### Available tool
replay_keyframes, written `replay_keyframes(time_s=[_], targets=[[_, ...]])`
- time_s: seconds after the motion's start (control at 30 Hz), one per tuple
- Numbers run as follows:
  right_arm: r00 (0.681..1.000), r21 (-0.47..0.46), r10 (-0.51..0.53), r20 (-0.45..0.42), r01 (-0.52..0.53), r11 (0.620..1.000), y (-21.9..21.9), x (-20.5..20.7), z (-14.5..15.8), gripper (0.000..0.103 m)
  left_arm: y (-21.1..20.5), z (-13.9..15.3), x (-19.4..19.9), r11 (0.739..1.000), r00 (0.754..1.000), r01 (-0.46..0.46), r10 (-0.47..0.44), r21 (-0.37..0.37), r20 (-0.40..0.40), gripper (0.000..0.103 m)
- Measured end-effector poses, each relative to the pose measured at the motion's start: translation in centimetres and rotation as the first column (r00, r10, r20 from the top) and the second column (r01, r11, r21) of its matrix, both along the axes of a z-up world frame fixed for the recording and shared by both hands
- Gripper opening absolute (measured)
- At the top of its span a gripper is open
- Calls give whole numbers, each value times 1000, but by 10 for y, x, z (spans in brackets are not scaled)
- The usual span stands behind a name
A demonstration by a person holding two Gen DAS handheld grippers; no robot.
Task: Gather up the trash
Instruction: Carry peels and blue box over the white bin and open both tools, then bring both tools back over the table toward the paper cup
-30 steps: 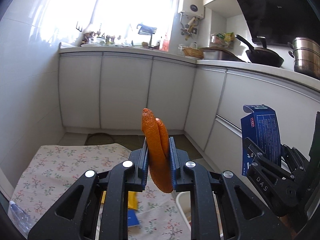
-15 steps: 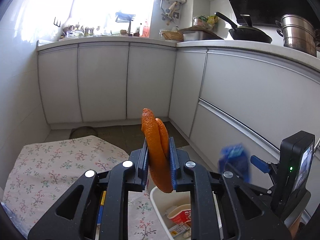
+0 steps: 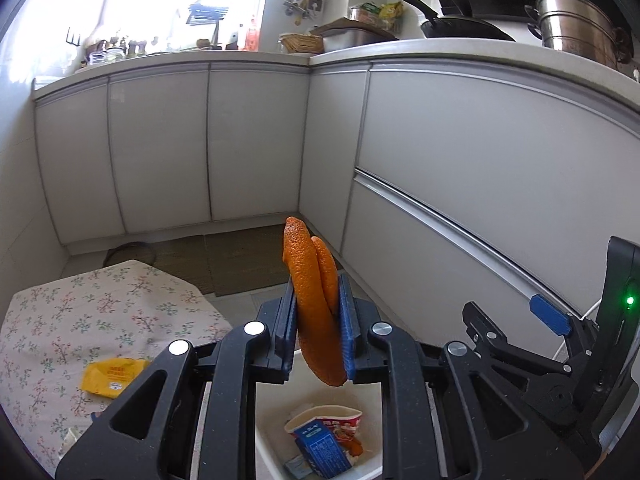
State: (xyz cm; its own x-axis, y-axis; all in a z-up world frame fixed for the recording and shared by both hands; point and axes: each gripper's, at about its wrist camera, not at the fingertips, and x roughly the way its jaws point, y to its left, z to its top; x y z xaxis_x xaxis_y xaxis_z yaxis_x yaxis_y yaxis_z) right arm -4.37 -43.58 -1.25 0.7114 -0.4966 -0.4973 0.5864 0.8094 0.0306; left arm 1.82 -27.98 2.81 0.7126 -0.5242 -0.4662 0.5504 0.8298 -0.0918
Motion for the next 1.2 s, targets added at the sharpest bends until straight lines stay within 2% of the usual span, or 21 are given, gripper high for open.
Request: replay_keyframes(time_s=[0.17, 0.4, 0.47, 0.53, 0.6, 0.7, 0.9, 1.03, 1.2], targets=[[997, -1, -73, 14, 73, 997, -13, -11, 2, 90, -21, -4, -5, 999, 999, 33, -33, 12, -10, 19], [988, 47, -155, 16, 154, 987, -32, -22, -1, 92, -46, -12, -8, 997, 997, 67, -66, 33, -32, 22], [986, 52, -165, 13, 164, 985, -34, -22, -2, 92, -50, -14, -7, 997, 997, 70, -69, 36, -46, 31], [985, 53, -170, 15, 169, 984, -35, -23, -3, 92, -52, -15, -5, 997, 996, 68, -66, 38, -56, 43], [984, 46, -176, 22, 175, 983, -34, -23, -1, 93, -52, -17, -4, 997, 996, 60, -58, 42, -61, 47], [984, 35, -178, 24, 177, 984, -31, -24, -1, 94, -49, -19, -1, 998, 997, 39, -36, 46, -74, 59], [987, 18, -160, 21, 160, 987, -23, -24, -2, 96, -40, -24, 6, 998, 995, -4, 9, 56, -98, 69], [990, -6, -139, 28, 139, 990, -15, -21, 0, 96, -30, -26, 10, 998, 993, -47, 53, 52, -110, 83], [994, -26, -108, 29, 109, 994, -5, -17, 1, 96, -12, -28, 14, 991, 984, -124, 129, 51, -119, 92]])
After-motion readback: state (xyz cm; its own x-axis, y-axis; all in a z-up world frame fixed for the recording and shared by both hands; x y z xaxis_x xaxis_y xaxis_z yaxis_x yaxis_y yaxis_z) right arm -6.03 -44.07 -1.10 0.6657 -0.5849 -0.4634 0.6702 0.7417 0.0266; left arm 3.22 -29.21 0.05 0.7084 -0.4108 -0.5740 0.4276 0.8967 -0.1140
